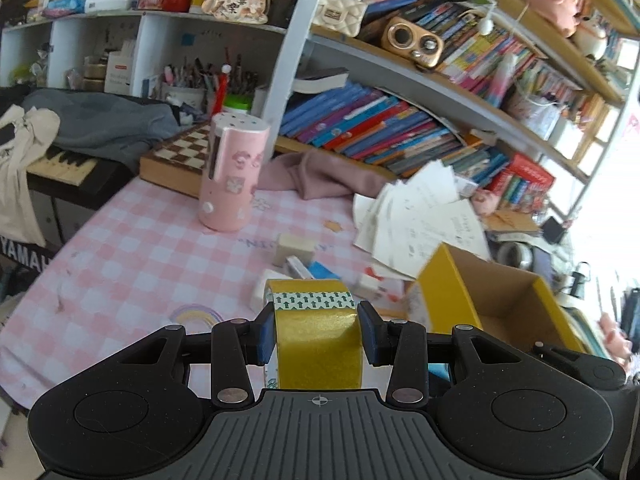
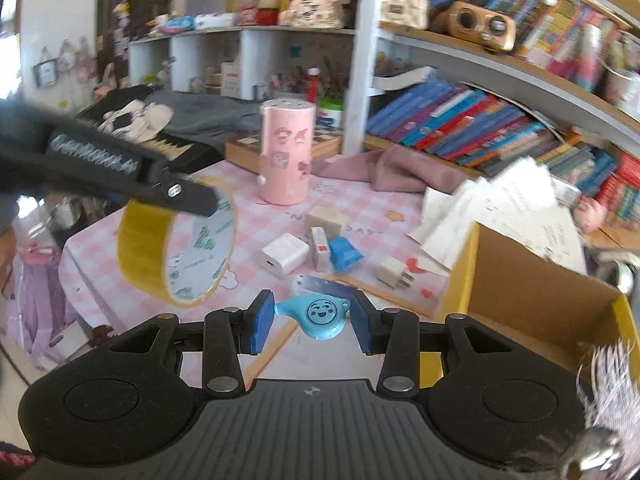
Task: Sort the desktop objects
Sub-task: 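Carry the tape roll and blue toy toward the yellow box with both tools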
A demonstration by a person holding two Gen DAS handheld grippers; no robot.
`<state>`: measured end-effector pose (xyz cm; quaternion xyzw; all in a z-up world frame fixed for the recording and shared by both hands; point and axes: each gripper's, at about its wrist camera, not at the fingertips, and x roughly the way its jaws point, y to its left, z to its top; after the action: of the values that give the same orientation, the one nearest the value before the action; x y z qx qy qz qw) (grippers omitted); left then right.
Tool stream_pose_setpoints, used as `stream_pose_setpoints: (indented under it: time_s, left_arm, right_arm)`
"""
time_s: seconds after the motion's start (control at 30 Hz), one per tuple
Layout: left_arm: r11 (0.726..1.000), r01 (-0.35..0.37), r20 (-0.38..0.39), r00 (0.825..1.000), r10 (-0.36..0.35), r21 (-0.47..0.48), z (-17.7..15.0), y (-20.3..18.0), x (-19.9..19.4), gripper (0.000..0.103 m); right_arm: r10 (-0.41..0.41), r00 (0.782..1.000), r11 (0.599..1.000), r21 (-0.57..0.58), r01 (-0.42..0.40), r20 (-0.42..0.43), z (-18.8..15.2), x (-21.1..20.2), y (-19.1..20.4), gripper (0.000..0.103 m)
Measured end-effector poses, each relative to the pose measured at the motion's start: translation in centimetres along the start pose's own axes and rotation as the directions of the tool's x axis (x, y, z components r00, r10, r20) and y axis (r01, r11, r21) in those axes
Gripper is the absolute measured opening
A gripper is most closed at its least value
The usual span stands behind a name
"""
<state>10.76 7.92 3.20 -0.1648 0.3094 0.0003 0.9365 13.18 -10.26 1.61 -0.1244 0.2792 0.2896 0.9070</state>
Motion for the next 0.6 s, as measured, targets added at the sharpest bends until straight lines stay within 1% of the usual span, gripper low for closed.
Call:
stream_pose_setpoints:
  time_s: [0.17, 0.27, 0.37, 0.6]
  left_arm:
    - [0.998, 0.066, -0.049, 0.997, -0.066, -0.004, -1.9, -0.2, -1.2, 0.040]
    - [0.995, 0.096, -0.049, 0.994, -0.095, 0.008, -2.4, -0.5, -2.0, 0.040]
    - [0.992, 0.120, -0.048, 0.992, -0.119, 0.024, -2.9, -0.8, -2.8, 0.040]
    - [0.978, 0.199, -0.089, 0.977, -0.194, 0.054, -4.9, -2.2, -3.8, 0.040]
  right_arm:
    - [-0.063, 0.998, 0.990, 0.121, 0.066, -0.025, -1.3, -2.5, -1.0, 0.039]
    - [-0.090, 0.994, 0.977, 0.189, 0.099, -0.054, -2.5, -3.7, -1.2, 0.039]
    - [-0.117, 0.991, 0.967, 0.219, 0.128, -0.060, -3.4, -5.0, -1.0, 0.039]
    - [-0.177, 0.979, 0.944, 0.264, 0.197, -0.099, -6.1, -7.9, -0.4, 0.039]
